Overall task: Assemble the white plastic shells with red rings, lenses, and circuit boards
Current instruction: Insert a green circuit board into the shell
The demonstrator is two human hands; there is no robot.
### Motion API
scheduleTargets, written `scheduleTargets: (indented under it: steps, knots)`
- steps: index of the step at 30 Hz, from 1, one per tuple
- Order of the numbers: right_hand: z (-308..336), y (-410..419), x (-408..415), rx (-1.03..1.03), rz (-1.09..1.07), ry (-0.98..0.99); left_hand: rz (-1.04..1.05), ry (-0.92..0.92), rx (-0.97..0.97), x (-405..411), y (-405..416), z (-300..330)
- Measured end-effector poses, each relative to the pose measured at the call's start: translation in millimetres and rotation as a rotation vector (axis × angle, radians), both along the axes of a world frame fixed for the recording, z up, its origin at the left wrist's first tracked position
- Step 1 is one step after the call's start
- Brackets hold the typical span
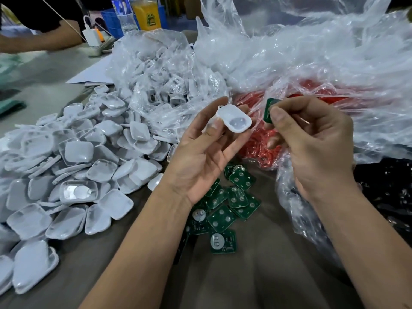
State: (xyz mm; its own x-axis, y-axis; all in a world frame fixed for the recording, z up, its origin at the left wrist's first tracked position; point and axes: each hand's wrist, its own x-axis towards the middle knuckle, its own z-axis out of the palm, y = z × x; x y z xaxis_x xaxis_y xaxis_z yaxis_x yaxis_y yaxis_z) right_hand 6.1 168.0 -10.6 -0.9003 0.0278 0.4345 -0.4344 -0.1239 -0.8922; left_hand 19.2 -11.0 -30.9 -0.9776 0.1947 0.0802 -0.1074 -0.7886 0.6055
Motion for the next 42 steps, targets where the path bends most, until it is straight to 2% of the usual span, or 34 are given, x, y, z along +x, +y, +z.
scheduleTargets:
  steps: [8,16,23,32,38,42]
  knots:
    - [0,-1,-2,0.016,-0.056,0.025,0.053,0.098,-0.143,1,8,-3]
    - [1,1,-3,0.068,-0.028,-0.012,0.086,0.061,-0.107,1,8,-1]
    - [3,3,-3,-0.043,0.027,-0.08,0.085,0.033,-0.054,5,6,2]
    - [8,8,-1,-0.225,0.165,-0.217,0.083,0.045,-0.096,5,9,3]
    - [9,7,1,-0.152,0.098,-0.18,0.166,0.123,-0.202,4,12,-1]
    - [7,4,1,-0.086,0.058,-0.17,0.359,0.189,-0.451,5,17,-3]
